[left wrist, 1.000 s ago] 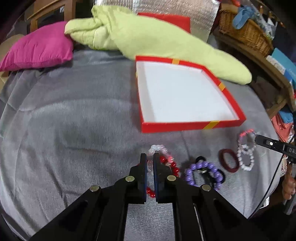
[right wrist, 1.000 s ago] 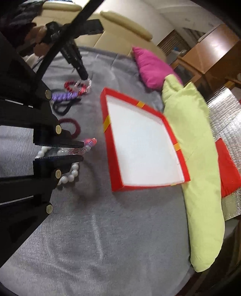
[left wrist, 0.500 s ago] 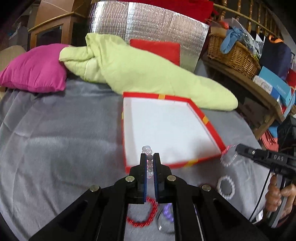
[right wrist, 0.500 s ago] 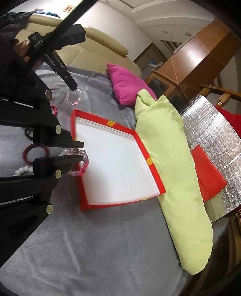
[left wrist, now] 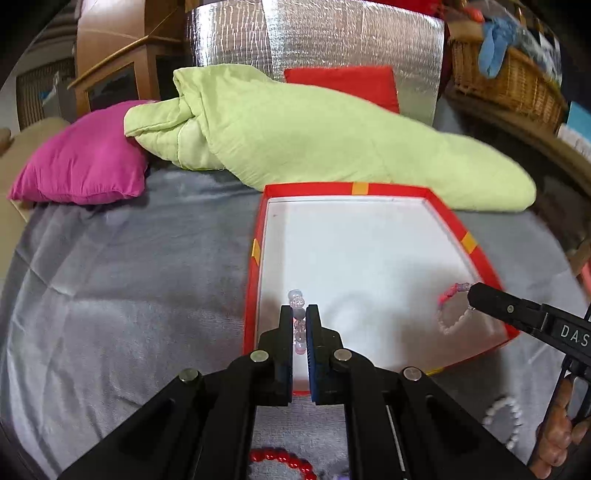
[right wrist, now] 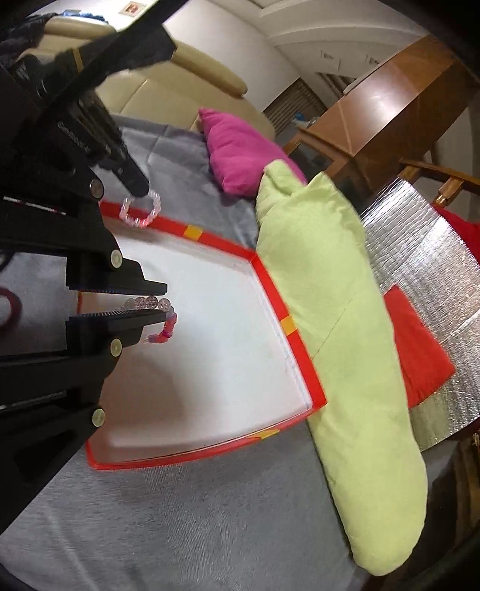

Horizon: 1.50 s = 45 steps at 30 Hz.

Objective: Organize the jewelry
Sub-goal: 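Carry both bracelets into the red box and open both tools to release them, then move the right tool to the maroon hair band while the left tool approaches the purple bracelet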

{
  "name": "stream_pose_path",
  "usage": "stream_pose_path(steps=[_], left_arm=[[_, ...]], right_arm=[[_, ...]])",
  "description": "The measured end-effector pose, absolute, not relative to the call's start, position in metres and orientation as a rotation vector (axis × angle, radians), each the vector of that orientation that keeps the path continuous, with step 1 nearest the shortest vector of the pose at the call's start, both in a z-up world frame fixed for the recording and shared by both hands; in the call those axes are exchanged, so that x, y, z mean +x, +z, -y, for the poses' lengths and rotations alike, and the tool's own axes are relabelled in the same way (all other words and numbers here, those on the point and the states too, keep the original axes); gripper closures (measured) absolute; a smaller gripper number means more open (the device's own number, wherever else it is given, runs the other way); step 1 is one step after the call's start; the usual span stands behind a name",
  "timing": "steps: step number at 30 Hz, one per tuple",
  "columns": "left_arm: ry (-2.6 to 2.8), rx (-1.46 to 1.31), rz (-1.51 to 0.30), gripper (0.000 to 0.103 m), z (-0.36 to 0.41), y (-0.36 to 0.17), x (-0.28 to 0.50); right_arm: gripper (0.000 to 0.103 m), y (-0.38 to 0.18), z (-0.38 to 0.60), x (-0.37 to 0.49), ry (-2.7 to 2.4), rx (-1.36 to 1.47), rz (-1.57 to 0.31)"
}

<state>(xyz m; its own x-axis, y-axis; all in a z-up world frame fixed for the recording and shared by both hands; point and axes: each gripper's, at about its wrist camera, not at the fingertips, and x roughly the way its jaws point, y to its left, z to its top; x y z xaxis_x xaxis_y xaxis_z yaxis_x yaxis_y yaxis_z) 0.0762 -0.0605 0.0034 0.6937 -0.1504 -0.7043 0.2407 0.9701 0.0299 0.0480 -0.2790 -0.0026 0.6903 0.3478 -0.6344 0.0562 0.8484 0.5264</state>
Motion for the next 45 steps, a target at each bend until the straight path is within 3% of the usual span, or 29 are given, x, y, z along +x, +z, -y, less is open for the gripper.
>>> stream_pose_path(steps=[11, 14, 16, 25, 30, 45], left_arm=[[-0.183, 0.227, -0.732, 0.091, 0.071, 0.004, 0.066], [-0.200, 0.233, -0.716, 0.075, 0.074, 0.009, 0.059], [-0.210, 0.236, -0.704, 0.065, 0.074, 0.013, 0.055], [-0.240, 0.298, -0.675, 0.049, 0.064, 0.027, 0.020], [-0.272, 0.297, -0.698, 0.047, 0.054, 0.029, 0.001], [-0.221, 0.330, -0.733, 0.047, 0.031, 0.022, -0.017]], right_arm=[[0.091, -0.008, 0.283, 0.052, 0.132, 0.504, -0.827], [0.079, -0.004, 0.279, 0.049, 0.123, 0.479, -0.823], [0.077, -0.001, 0.277, 0.046, 0.120, 0.471, -0.817], [0.077, 0.016, 0.269, 0.034, 0.138, 0.447, -0.804], [0.064, 0.025, 0.259, 0.026, 0.154, 0.407, -0.811], [0.064, 0.035, 0.246, 0.007, 0.169, 0.320, -0.846]])
